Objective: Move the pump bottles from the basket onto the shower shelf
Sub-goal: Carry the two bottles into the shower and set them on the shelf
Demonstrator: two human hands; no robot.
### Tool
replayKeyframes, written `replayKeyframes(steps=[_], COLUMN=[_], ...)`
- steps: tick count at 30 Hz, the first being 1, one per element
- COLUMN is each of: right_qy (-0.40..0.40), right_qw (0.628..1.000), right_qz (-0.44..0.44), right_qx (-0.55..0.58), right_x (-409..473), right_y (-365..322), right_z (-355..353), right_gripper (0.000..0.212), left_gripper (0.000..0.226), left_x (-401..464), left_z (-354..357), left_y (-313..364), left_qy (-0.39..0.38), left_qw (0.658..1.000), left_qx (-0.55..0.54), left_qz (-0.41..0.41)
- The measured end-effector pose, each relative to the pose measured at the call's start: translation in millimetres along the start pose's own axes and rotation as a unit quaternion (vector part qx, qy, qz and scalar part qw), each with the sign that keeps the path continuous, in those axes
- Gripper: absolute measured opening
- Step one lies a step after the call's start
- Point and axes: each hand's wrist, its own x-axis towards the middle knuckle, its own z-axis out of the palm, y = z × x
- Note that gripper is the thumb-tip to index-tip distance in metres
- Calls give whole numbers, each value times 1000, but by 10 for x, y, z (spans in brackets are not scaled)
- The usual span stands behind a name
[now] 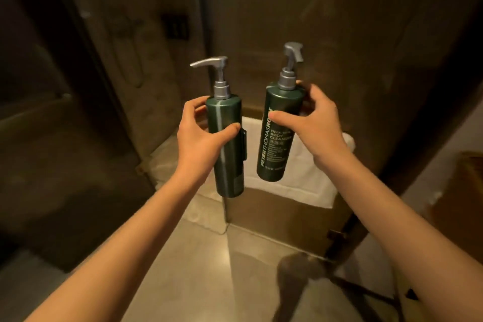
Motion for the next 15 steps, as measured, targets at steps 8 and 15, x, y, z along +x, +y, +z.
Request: replayKeyframes(steps=[8, 15], right_qy=[-141, -209], right_qw=[989, 977], right_qz=[53, 38], right_qx=[12, 23], right_x=[39, 795], right_y=[477, 634], right_z=[1609, 2803], right_gripper=[67, 68], left_gripper=[65, 62], left_x=[-5, 815], left_z=[-1287, -1938], left_y=[-901, -1387], left_qy=[88, 150], left_qw=[989, 978], left_qx=[73, 100], left_qz=[-97, -105])
